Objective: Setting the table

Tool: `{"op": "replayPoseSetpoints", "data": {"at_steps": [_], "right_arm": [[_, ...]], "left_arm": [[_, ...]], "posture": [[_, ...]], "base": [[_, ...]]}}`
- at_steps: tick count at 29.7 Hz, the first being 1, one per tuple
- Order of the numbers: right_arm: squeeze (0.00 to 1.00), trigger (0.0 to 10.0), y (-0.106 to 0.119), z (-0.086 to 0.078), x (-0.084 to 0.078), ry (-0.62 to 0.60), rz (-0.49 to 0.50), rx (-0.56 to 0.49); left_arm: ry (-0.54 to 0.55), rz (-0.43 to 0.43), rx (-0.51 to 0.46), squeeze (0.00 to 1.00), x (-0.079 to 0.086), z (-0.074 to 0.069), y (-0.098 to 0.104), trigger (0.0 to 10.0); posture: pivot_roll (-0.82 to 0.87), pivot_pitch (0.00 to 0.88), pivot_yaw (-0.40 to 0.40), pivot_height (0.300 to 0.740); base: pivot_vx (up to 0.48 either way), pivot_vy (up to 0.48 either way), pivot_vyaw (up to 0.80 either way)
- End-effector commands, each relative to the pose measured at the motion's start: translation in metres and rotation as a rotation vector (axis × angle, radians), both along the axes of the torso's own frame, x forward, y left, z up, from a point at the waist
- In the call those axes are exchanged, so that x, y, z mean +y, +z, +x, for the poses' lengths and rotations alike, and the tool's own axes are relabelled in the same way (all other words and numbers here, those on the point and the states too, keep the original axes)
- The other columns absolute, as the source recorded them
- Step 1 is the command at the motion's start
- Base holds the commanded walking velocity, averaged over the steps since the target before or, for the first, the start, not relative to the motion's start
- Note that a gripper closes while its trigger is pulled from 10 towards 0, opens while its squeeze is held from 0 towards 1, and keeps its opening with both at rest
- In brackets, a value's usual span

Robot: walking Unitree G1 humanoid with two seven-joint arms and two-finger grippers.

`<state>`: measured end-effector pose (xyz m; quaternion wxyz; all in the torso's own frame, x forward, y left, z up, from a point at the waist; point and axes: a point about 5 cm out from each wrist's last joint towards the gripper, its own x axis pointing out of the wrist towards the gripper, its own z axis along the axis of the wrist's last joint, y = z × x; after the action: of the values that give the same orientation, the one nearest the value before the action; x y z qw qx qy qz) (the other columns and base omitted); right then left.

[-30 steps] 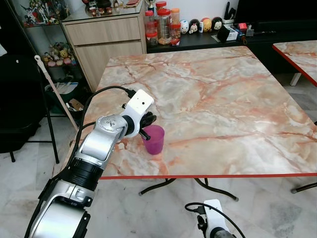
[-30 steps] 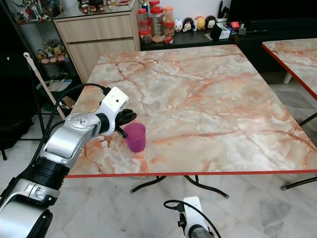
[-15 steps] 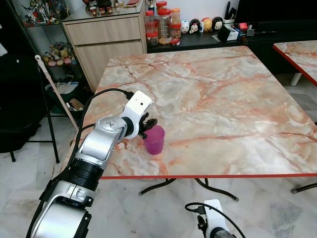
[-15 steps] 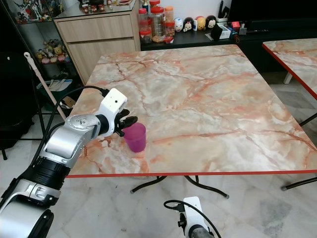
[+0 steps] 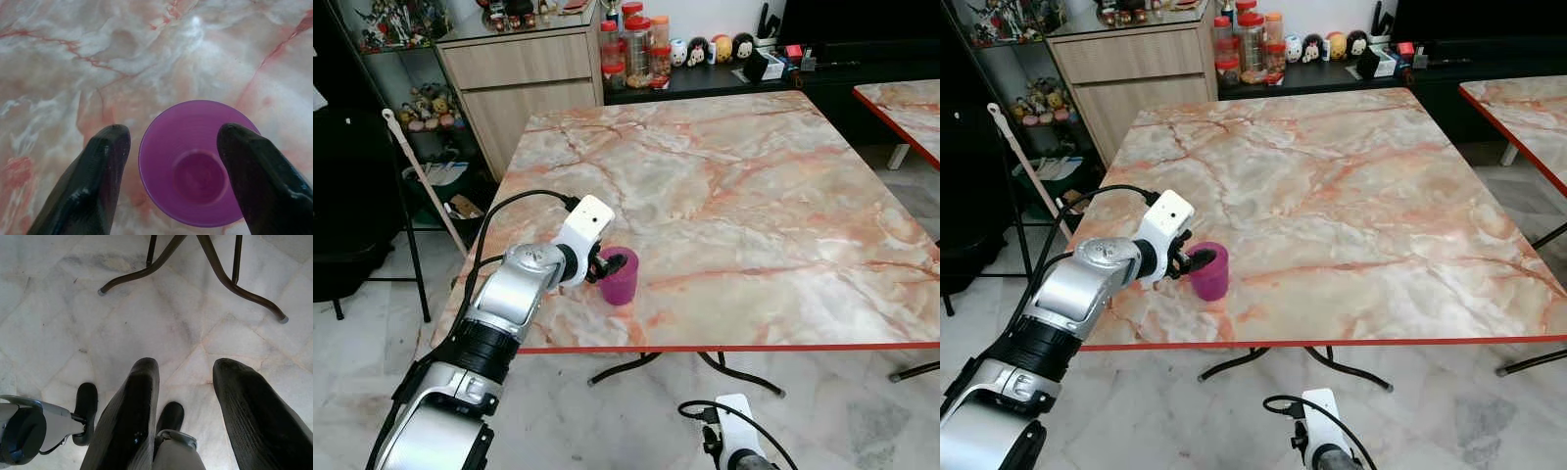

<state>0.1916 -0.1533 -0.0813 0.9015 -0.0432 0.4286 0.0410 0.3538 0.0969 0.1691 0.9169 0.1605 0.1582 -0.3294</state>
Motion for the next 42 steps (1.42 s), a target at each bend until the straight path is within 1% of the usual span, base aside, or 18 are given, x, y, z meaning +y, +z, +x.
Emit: {"op": "replayPoseSetpoints", "data": {"at_steps": [1,4,7,14,17,21,22,23,24,25,33,38,42], "right_arm": [[0.0,10.0,-0.001,-0.002,0.003,0.012,0.002,0.011],[0.0,10.0,-0.001,-0.002,0.004,0.014,0.002,0.011],[0.0,10.0,-0.001,-0.002,0.004,0.015,0.002,0.012],[0.0,10.0,-0.002,-0.003,0.005,0.015,0.006,0.016],[0.0,10.0,-0.002,-0.003,0.005,0.016,0.006,0.017],[0.0,10.0,-0.002,-0.003,0.005,0.016,0.006,0.016],[0.0,10.0,-0.002,-0.003,0.005,0.016,0.006,0.016],[0.0,10.0,-0.002,-0.003,0.005,0.016,0.006,0.016],[0.0,10.0,-0.002,-0.003,0.005,0.015,0.006,0.016],[0.0,10.0,-0.002,-0.003,0.005,0.015,0.006,0.017],[0.0,10.0,-0.002,-0.003,0.005,0.012,0.005,0.017],[0.0,10.0,-0.002,-0.003,0.005,0.011,0.006,0.016],[0.0,10.0,-0.002,-0.003,0.005,0.01,0.006,0.016]], "left_arm": [[0.024,0.013,0.036,0.0,0.005,-0.001,-0.009,10.0],[0.038,0.011,0.05,0.0,0.006,0.0,-0.011,10.0],[0.075,0.005,0.074,0.0,0.01,0.003,-0.014,10.0],[0.097,-0.004,0.114,0.0,0.017,0.006,-0.018,10.0],[0.119,-0.017,0.122,0.0,0.018,0.008,-0.018,10.0],[0.113,-0.033,0.122,0.0,0.017,0.009,-0.015,10.0],[0.106,-0.035,0.117,0.0,0.017,0.01,-0.013,6.8],[0.104,-0.033,0.114,0.0,0.017,0.01,-0.012,6.8],[0.102,-0.032,0.112,0.0,0.017,0.01,-0.012,1.5],[0.09,-0.023,0.103,0.0,0.017,0.011,-0.01,0.0],[0.085,-0.026,0.087,0.0,0.017,0.012,-0.006,0.0],[0.076,-0.002,0.078,0.0,0.018,0.011,-0.007,0.0],[0.067,-0.007,0.077,0.0,0.017,0.011,-0.006,0.0]], "posture": [[0.05,0.0,0.088,0.74],[0.05,0.0,0.089,0.74],[0.05,0.0,0.091,0.74],[0.05,0.0,0.096,0.74],[0.05,0.0,0.096,0.74],[0.05,0.0,0.097,0.74],[0.05,0.0,0.098,0.74],[0.05,0.0,0.098,0.74],[0.05,0.0,0.098,0.74],[0.05,0.0,0.098,0.74],[0.05,0.0,0.098,0.74],[0.06,0.0,0.098,0.74],[0.06,0.0,0.099,0.74]], "base": [[0.0,0.0,0.0],[0.0,0.0,0.0],[0.0,0.0,0.0],[0.0,0.0,0.0],[0.0,0.0,0.0],[0.0,0.0,0.0],[0.0,0.0,0.0],[0.0,0.0,0.0],[0.0,0.0,0.0],[0.0,0.0,0.0],[0.0,0.0,0.0],[0.0,0.0,0.0],[0.0,0.0,0.0]]}}
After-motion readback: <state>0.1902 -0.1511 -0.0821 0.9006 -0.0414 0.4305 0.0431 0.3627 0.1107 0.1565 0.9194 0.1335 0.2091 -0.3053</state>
